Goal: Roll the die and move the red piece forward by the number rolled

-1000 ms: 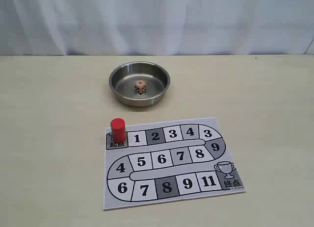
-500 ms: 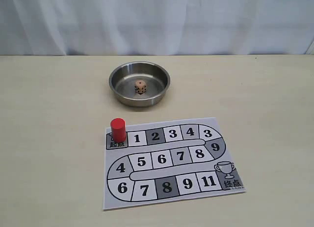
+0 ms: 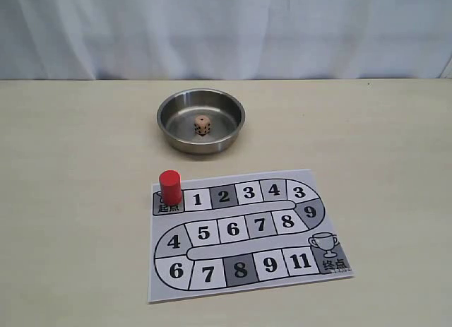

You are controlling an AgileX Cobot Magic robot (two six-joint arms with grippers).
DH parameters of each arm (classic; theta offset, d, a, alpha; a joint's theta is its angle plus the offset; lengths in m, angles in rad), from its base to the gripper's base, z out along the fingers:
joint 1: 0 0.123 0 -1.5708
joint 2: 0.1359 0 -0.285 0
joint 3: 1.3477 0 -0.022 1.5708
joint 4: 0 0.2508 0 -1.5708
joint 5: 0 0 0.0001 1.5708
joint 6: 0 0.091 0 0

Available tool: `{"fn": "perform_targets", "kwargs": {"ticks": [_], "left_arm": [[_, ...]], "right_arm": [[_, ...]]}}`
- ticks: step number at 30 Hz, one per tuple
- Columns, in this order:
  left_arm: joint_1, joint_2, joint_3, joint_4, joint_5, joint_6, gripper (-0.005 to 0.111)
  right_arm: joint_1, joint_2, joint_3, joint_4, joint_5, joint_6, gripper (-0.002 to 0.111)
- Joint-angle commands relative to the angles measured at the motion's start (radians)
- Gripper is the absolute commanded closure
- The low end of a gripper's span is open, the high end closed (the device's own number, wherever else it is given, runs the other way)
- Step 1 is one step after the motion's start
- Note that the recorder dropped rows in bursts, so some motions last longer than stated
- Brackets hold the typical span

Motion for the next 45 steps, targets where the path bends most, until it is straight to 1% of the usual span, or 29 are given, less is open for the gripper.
{"fn": "perform_targets", "kwargs": {"ticks": [1,4,7,10,12,21,26,31,39,41,45], "left_arm": [[-0.002,-0.003,-0.006,-0.008,-0.016,-0.004,0.107],[-0.002,-0.003,-0.006,-0.008,-0.016,-0.004,0.107],[-0.002,-0.003,-0.006,-0.008,-0.016,-0.004,0.107],[-0.002,-0.003,-0.006,-0.008,-0.016,-0.004,0.107],[-0.002,-0.003,-0.006,-0.008,-0.011,-0.004,0.107],[-0.002,-0.003,-0.006,-0.008,-0.013,-0.004,0.107],[-0.002,-0.003,-0.006,-0.008,-0.013,-0.004,0.107],[-0.002,-0.003,-0.006,-0.008,-0.013,-0.004,0.107],[-0.002,-0.003,-0.006,-0.008,-0.014,-0.004,0.107],[-0.002,-0.003,-0.006,-0.008,-0.017,-0.004,0.107],[-0.002,-0.003,-0.006,-0.008,-0.017,-0.004,0.107]], "right_arm": [[0.001,0.047,-0.072,-0.003,0.016,-0.001,0.104],[0.001,0.077,-0.110,-0.003,-0.028,0.013,0.104],[0.001,0.112,-0.131,-0.003,-0.082,0.083,0.104],[0.001,0.160,-0.148,-0.003,-0.145,0.081,0.104],[0.001,0.201,-0.163,-0.003,-0.145,0.081,0.104],[0.001,0.489,-0.233,-0.011,-0.156,0.081,0.104],[0.001,0.652,-0.266,-0.017,-0.276,0.081,0.104],[0.001,0.805,-0.322,-0.017,-0.248,0.081,0.104],[0.001,1.031,-0.515,-0.017,0.010,0.078,0.104],[0.001,1.079,-0.545,-0.017,0.063,0.048,0.104],[0.056,1.175,-0.588,-0.011,0.105,-0.009,0.104]]}}
